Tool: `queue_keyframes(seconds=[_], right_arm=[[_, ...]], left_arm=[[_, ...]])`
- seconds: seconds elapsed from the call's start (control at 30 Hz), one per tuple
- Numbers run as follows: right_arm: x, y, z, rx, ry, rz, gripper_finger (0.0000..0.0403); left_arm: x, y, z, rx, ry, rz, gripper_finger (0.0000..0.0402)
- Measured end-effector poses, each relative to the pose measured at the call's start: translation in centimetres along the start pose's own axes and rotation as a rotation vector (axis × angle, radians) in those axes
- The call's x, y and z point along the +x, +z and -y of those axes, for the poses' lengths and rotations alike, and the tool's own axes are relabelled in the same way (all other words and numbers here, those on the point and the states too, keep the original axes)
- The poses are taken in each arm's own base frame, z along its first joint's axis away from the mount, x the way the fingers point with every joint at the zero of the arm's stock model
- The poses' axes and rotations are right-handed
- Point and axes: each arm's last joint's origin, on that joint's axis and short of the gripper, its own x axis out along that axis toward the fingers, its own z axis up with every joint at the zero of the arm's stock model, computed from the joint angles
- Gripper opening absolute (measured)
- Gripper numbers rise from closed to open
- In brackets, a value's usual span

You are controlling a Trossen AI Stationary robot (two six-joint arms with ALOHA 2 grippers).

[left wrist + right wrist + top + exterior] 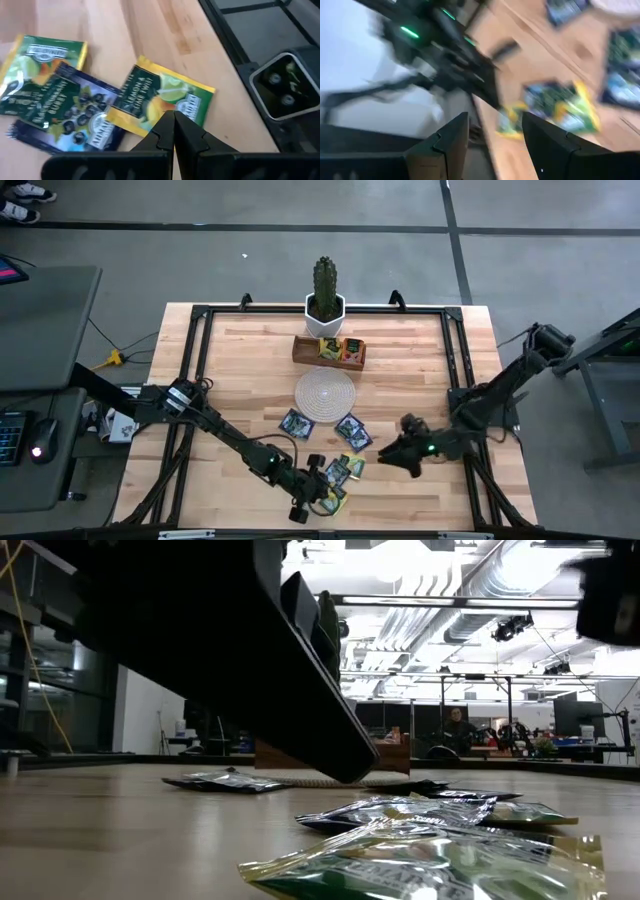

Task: Pick & Place Tea
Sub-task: Put the yellow tea bag into the middle compartment of the wooden organizer

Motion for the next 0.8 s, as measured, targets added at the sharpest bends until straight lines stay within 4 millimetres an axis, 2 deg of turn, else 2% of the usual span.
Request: queue_keyframes(seconds=[0.17,0.33,0.5,0.63,0.8], right_arm=[[3.1,-0.4,1.1,0.016,-0.164,-0.154,0.0181],[6.4,-1.0,1.2,0.013,-0.211,-0.273,0.0181],[9.1,-1.6,1.1,-0.021,-0.234,-0.321,0.0181],[10.5,-2.0,0.9,-0.031,-0.244,-0.334,0.0181],[11.0,-2.2,0.9,-0.021,-0.254,-0.334,0.0181]], left_arm=[[0.0,0.0,-0.2,0.026,-0.021,-0.010,0.0000],[0.0,-0.1,0.0,0.044,-0.047,-0.018,0.0000],[0.9,-1.1,0.2,0.050,-0.058,-0.052,0.0000],[1.6,-1.5,0.4,0.045,-0.070,-0.049,0.0000],[2.1,-1.9,0.4,0.016,-0.052,-0.056,0.0000]])
